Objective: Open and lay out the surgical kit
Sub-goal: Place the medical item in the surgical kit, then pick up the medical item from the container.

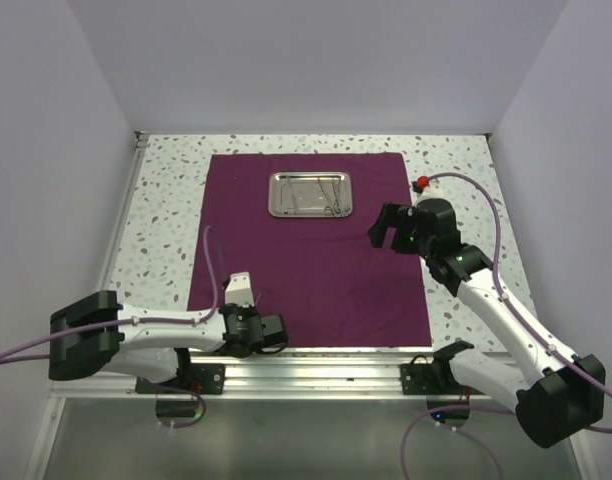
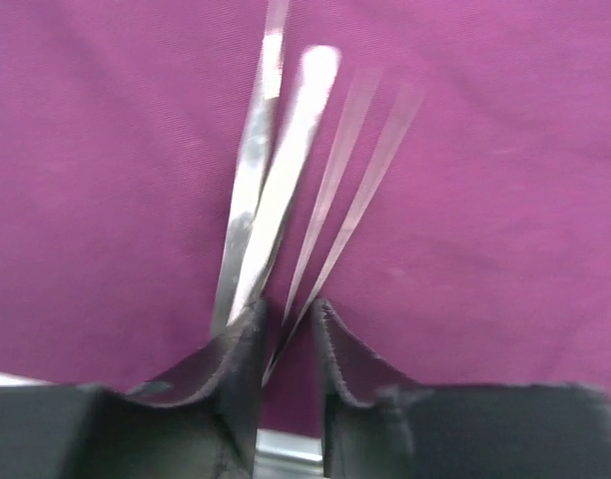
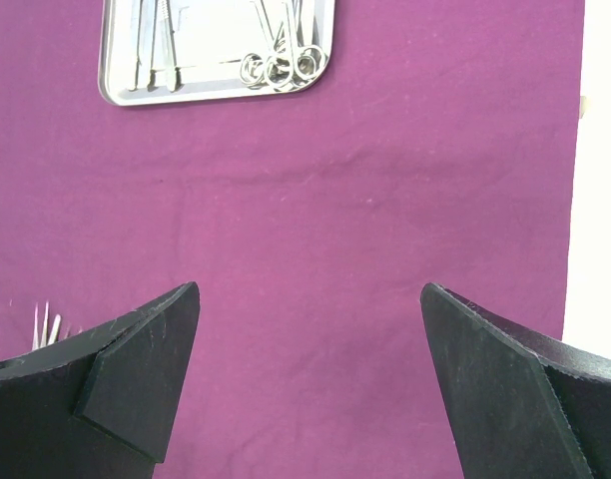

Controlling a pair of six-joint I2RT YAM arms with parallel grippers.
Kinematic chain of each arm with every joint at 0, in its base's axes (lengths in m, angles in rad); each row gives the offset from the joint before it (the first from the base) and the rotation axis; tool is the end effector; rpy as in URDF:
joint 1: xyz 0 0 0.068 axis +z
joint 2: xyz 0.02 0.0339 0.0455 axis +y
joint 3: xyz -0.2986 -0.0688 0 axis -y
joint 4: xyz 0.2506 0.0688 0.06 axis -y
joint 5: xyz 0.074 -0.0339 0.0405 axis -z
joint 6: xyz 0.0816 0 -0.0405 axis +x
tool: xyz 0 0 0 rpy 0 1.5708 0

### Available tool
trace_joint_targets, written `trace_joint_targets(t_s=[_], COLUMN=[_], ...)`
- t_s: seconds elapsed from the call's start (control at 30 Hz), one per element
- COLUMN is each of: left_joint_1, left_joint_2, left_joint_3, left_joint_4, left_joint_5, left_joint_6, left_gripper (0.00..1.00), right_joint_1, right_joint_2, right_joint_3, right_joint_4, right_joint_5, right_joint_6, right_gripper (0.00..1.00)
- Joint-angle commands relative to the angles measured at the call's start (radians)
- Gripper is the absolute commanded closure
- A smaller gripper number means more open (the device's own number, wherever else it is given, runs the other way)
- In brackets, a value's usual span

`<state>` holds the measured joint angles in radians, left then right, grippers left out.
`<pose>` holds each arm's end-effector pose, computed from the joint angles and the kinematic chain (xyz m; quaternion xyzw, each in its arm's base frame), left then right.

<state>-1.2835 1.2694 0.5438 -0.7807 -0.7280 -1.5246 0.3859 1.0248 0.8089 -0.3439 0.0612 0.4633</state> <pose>0.0995 -0.1451 0.1426 -0.1237 0.9258 0.0293 0.3559 0.2375 0.0911 0.2911 0.0486 0.8733 0.1750 0.4521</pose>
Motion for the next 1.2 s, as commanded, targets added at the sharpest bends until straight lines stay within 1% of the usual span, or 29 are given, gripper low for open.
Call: trace_joint_targets(t_s=[0.0,0.03,0.13,0.3,0.47,0.57,0.6,0.63,0.7,0.73,0.77,0.8,0.83,0.87,0.9,0.93,0.97,1.0,1.03,1.07,1.1,1.13,1.17], left_joint_1=[-0.007,-0.008,-0.008,-0.007,-0.023,-0.027,-0.027,-0.022,-0.005,0.037,0.067,0.137,0.177,0.217,0.296,0.335,0.373,0.442,0.475,0.508,0.574,0.601,0.624], left_joint_2=[-0.039,-0.051,-0.053,-0.015,0.042,0.051,0.053,0.059,0.065,0.07,0.071,0.07,0.068,0.068,0.073,0.093,0.111,0.134,0.198,0.238,0.284,0.38,0.431], left_joint_3=[0.031,0.036,0.053,0.12,0.263,0.346,0.366,0.405,0.442,0.47,0.478,0.479,0.47,0.464,0.45,0.453,0.464,0.496,0.521,0.553,0.63,0.671,0.712], left_joint_4=[-0.161,-0.175,-0.178,-0.158,-0.163,-0.138,-0.128,-0.097,-0.049,0.036,0.091,0.157,0.302,0.375,0.455,0.58,0.622,0.659,0.714,0.727,0.735,0.738,0.736], left_joint_5=[-0.027,-0.031,-0.048,-0.062,-0.067,-0.109,-0.155,-0.181,-0.258,-0.264,-0.264,-0.237,-0.209,-0.177,-0.101,-0.062,-0.024,0.048,0.068,0.094,0.175,0.202,0.25], left_joint_6=[-0.098,-0.101,-0.091,-0.029,0.052,0.122,0.144,0.205,0.289,0.41,0.475,0.547,0.683,0.746,0.811,0.904,0.938,0.975,1.033,1.055,1.096,1.11,1.12], left_gripper=[0.68,0.6,0.52,0.51,0.51,0.5,0.48,0.46,0.47,0.48,0.48,0.49,0.5,0.5,0.5,0.51,0.51,0.52,0.52,0.53,0.57,0.57,0.58], right_joint_1=[0.004,0.005,0.004,0.004,0.005,0.004,0.004,0.004,0.004,0.004,0.004,0.004,0.004,0.004,0.004,0.004,0.004,0.004,0.005,0.005,0.004,0.005,0.004], right_joint_2=[-0.015,-0.015,-0.017,-0.019,-0.025,-0.031,-0.031,-0.035,-0.038,-0.038,-0.04,-0.04,-0.04,-0.037,-0.035,-0.034,-0.032,-0.026,-0.025,-0.022,-0.016,-0.014,-0.012], right_joint_3=[-0.002,-0.001,-0.001,0.0,0.001,0.001,0.001,0.001,0.0,-0.001,-0.001,-0.002,-0.001,-0.002,-0.002,-0.002,-0.004,-0.002,-0.002,-0.002,-0.002,-0.002,-0.001], right_joint_4=[0.025,0.023,0.022,0.02,0.017,0.017,0.016,0.016,0.014,0.016,0.016,0.014,0.017,0.016,0.019,0.02,0.022,0.022,0.023,0.025,0.023,0.023,0.023], right_joint_5=[0.017,0.014,0.014,0.012,0.009,0.008,0.008,0.008,0.006,0.003,0.003,0.002,-0.001,-0.003,-0.004,-0.008,-0.008,-0.009,-0.011,-0.009,-0.012,-0.011,-0.006], right_joint_6=[0.005,0.006,0.006,0.006,0.006,0.006,0.006,0.006,0.005,0.005,0.005,0.005,0.006,0.005,0.005,0.006,0.006,0.008,0.008,0.008,0.008,0.006,0.006], right_gripper=[0.03,0.03,0.03,0.03,0.03,0.03,0.03,0.03,0.03,0.03,0.03,0.03,0.03,0.03,0.03,0.03,0.03,0.03,0.03,0.03,0.03,0.03,0.03])
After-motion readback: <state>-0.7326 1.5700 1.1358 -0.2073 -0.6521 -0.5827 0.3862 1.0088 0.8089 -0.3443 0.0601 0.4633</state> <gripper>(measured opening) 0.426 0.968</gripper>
